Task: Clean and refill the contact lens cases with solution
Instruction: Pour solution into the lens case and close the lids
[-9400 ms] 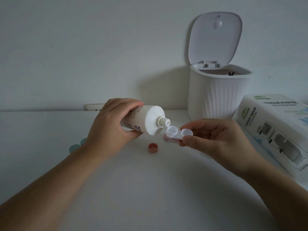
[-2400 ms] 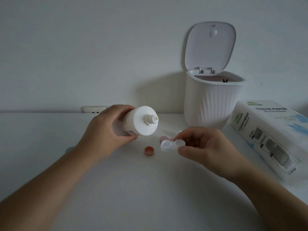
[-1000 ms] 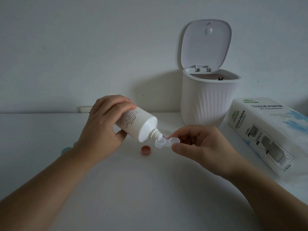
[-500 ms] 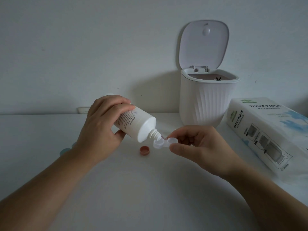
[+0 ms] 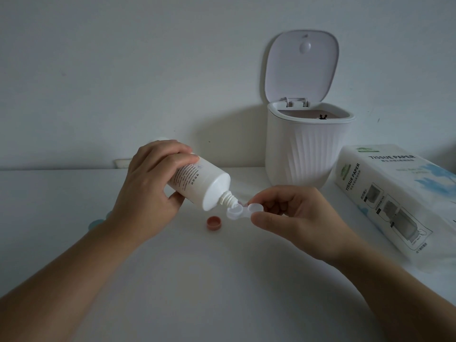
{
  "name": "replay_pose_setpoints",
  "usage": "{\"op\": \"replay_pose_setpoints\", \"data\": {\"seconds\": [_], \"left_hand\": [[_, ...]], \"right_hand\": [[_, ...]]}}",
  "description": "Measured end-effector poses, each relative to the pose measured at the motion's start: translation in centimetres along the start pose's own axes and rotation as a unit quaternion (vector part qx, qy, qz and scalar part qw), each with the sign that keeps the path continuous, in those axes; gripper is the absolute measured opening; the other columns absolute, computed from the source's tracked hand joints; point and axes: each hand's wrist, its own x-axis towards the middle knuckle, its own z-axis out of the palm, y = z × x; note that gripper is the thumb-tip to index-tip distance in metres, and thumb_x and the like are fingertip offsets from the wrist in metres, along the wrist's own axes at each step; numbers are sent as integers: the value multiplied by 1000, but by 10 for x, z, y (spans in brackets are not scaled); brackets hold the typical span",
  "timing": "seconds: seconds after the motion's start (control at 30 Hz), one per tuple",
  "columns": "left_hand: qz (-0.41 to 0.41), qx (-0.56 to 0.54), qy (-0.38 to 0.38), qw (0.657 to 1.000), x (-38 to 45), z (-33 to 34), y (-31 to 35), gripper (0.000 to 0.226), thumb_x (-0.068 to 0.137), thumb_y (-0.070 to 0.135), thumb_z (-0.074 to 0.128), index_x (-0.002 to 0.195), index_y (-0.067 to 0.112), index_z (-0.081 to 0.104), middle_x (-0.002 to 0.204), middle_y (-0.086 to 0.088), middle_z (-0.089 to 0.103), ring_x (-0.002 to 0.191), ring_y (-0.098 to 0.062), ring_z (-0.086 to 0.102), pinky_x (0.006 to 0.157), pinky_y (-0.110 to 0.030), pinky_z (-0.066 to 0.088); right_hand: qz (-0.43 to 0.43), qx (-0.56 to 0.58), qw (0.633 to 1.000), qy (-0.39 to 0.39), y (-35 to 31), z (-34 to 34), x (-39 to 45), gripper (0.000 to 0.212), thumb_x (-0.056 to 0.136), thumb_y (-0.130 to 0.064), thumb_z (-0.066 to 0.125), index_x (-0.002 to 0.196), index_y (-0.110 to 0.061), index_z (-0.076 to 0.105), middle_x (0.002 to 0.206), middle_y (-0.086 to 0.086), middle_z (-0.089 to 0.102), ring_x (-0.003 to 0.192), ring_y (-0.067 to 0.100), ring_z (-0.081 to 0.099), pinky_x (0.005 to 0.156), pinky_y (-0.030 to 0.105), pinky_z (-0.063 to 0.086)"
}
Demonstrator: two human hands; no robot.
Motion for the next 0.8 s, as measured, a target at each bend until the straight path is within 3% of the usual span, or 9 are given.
{"op": "replay_pose_setpoints", "data": {"seconds": [0.43, 0.6, 0.8], "left_hand": [[-1, 2, 6, 1000, 0, 1, 0, 52, 66, -8, 85, 114, 3, 70, 123, -12, 65, 118, -36, 56, 103, -48, 44], [0, 1, 11, 1000, 1, 1, 1, 52, 65, -8, 85, 114, 3, 70, 122, -12, 65, 117, -37, 56, 102, -50, 44], [-6, -4, 14, 1000, 0, 1, 0, 56, 64, -7, 87, 116, 3, 69, 124, -11, 64, 118, -35, 56, 103, -46, 45]], "right_hand": [[-6, -6, 1000, -1, 3, -1, 1, 18, 85, -14, 79, 89, -31, 80, 80, 10, 72, 68, 7, 60, 63, 22, 49], [-2, -4, 1000, -1, 3, -1, 0, 18, 85, -14, 79, 88, -32, 80, 74, 0, 71, 66, 7, 59, 63, 22, 48], [-5, -16, 1000, 3, 2, -1, 1, 18, 85, -16, 79, 88, -33, 79, 81, 10, 71, 67, 8, 60, 63, 22, 49]]}}
